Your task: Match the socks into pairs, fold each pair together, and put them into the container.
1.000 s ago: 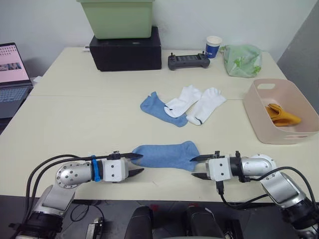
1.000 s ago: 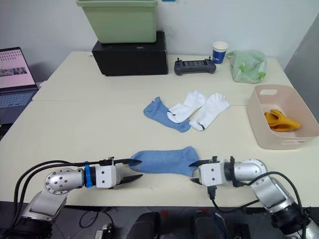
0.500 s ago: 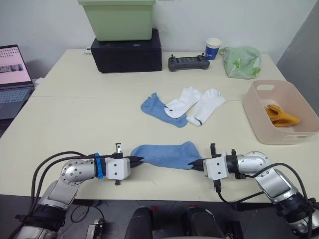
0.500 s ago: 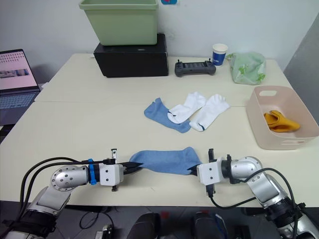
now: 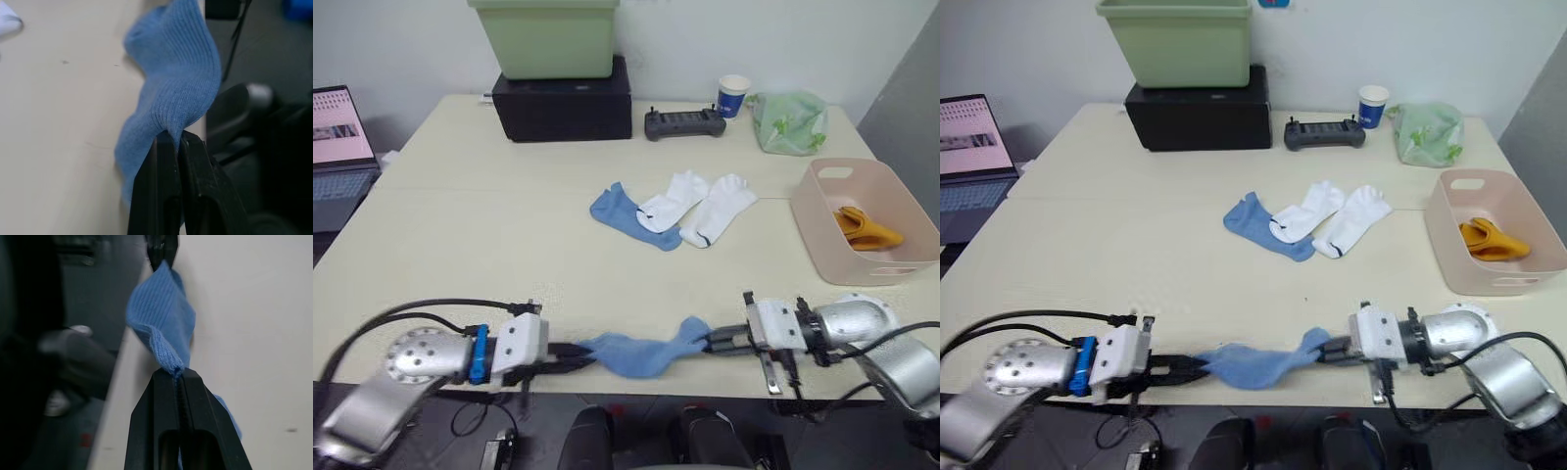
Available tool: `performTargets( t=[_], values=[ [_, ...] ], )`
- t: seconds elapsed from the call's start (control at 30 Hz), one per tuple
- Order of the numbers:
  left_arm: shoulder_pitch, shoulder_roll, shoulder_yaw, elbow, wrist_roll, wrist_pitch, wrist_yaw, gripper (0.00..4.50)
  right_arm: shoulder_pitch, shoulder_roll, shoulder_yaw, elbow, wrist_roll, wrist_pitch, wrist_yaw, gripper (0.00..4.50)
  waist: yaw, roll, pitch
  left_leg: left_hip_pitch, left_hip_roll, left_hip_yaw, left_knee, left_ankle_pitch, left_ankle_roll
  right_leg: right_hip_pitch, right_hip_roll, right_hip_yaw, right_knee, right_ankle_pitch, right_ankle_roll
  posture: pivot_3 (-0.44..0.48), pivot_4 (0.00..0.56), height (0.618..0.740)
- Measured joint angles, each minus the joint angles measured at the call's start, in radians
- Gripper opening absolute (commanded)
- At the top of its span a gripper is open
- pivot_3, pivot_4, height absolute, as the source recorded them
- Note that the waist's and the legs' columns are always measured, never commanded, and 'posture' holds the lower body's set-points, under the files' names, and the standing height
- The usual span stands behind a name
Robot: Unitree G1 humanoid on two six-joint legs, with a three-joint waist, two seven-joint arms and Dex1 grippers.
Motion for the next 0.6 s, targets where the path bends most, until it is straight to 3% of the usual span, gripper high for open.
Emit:
performTargets(
  t=[0.13, 0.3, 0.6],
  values=[
    [-0.078, 0.014, -0.026, 0.014, -0.118, 0.254, 0.011, 0.01, -0.018, 0.019, 0.002, 0.030, 0.132, 0.210, -0.027, 0.00, 0.000, 0.000, 0.000, 0.002, -0.001, 0.002, -0.003, 0.000, 0.000, 0.000, 0.001, 0.002, -0.001, -0.001, 0.000, 0.000, 0.150, 0.740],
    [-0.262, -0.090, -0.104, 0.130, -0.120, 0.421, 0.026, 0.01, -0.129, 0.120, 0.024, 0.201, 0.137, 0.315, -0.066, 0.00, -0.001, -0.001, 0.001, 0.000, -0.001, 0.003, -0.004, 0.000, 0.000, -0.002, 0.002, 0.001, -0.002, -0.001, 0.000, 0.000, 0.150, 0.740],
    [-0.467, -0.219, -0.196, 0.375, 0.081, 0.420, 0.022, 0.01, -0.355, 0.195, 0.116, 0.559, -0.100, 0.188, -0.018, 0.00, 0.000, -0.001, 0.001, -0.007, -0.001, 0.003, -0.003, 0.000, 0.000, -0.008, 0.002, -0.001, -0.001, 0.002, -0.005, 0.000, 0.150, 0.740]
  ],
)
